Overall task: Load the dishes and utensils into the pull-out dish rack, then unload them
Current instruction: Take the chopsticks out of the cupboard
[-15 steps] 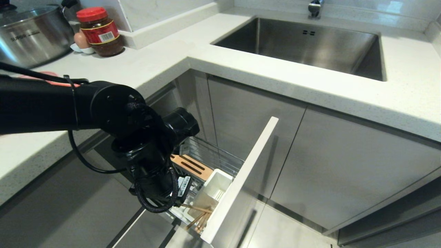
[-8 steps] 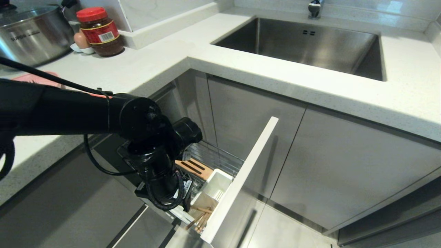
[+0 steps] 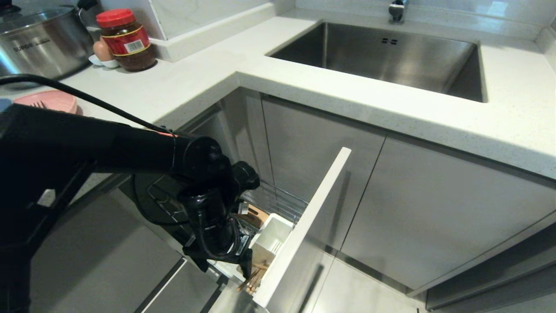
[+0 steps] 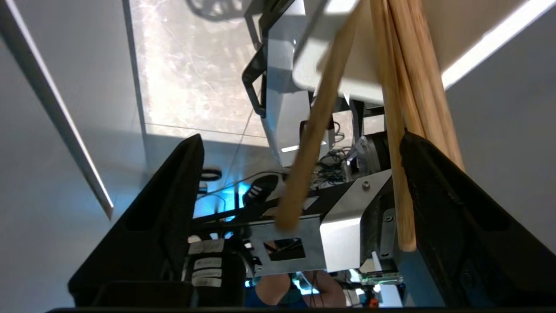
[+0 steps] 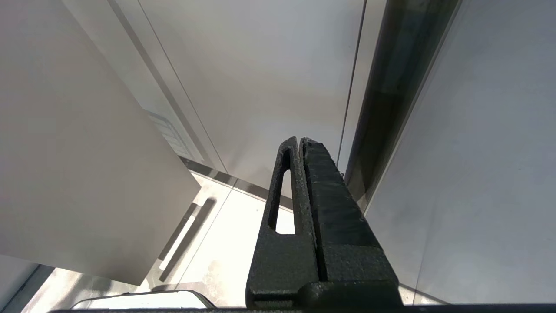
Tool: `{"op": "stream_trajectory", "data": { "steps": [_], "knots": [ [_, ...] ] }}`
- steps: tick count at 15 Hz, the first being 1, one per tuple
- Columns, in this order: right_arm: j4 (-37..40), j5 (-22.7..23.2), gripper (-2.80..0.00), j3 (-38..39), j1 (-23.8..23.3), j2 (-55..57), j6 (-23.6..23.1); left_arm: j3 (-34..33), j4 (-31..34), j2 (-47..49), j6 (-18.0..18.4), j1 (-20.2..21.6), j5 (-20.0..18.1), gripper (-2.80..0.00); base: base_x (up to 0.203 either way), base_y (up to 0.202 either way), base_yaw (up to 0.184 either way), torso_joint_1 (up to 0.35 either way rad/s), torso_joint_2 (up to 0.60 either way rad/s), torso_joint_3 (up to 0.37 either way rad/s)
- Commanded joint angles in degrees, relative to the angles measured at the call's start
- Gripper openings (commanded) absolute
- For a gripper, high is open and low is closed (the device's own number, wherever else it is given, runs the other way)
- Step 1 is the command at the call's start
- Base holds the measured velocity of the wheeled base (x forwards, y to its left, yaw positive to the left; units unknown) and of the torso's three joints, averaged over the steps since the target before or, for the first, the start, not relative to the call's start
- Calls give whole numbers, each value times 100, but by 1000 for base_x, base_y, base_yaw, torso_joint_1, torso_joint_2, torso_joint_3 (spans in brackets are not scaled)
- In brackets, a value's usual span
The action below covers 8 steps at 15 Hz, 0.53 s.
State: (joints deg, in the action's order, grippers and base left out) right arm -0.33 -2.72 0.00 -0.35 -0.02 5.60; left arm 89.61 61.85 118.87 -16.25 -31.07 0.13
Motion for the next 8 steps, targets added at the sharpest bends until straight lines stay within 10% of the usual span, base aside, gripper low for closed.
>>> {"op": "stream_trajectory", "data": {
  "steps": [1,8],
  "knots": [
    [-2,-1,-280,0,0,-15,3,68,19,194,-16,31,-10,0,0,0,0,0,0,0],
    [-2,-1,-280,0,0,-15,3,110,-7,204,-55,40,-13,0,0,0,0,0,0,0]
  ]
}}
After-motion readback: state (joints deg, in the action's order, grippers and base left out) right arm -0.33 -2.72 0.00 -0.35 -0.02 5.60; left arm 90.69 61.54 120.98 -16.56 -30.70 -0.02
